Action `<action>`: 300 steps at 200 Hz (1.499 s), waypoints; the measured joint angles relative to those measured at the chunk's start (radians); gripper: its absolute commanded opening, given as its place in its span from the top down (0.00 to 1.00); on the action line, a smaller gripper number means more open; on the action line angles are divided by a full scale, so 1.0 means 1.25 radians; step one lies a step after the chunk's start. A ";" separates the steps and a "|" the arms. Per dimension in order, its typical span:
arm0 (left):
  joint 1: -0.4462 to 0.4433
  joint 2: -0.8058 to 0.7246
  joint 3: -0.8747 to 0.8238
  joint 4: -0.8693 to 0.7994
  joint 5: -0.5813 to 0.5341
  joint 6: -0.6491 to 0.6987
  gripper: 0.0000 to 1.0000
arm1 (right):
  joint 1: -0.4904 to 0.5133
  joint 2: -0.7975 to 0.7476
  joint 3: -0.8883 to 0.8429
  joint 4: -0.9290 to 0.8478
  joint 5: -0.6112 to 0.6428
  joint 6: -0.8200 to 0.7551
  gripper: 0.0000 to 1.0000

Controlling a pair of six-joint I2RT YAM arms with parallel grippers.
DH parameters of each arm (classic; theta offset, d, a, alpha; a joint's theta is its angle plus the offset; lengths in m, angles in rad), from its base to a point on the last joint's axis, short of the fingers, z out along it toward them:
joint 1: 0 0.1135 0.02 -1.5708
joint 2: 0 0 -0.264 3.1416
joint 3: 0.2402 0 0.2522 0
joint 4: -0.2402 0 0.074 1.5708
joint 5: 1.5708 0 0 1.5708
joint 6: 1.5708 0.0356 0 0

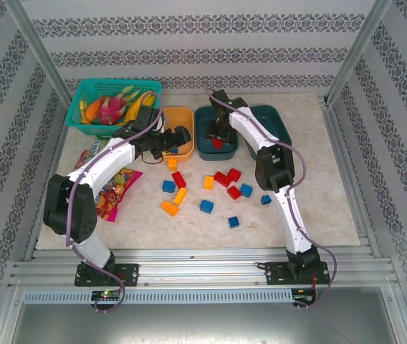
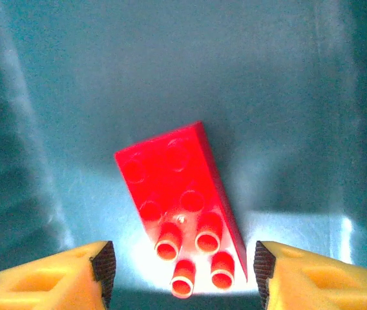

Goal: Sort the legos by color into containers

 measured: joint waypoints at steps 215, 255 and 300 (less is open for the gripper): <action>-0.080 -0.002 -0.227 -0.196 -0.156 0.300 0.33 | 0.291 -1.252 -1.583 0.908 -0.020 -0.058 0.31; -0.081 0.052 -0.181 -0.182 -0.156 0.318 0.33 | 0.291 -1.248 -1.584 0.910 -0.008 -0.046 0.31; -0.086 0.099 -0.155 -0.174 -0.175 0.324 0.47 | 0.291 -1.218 -1.584 0.910 -0.008 -0.046 0.32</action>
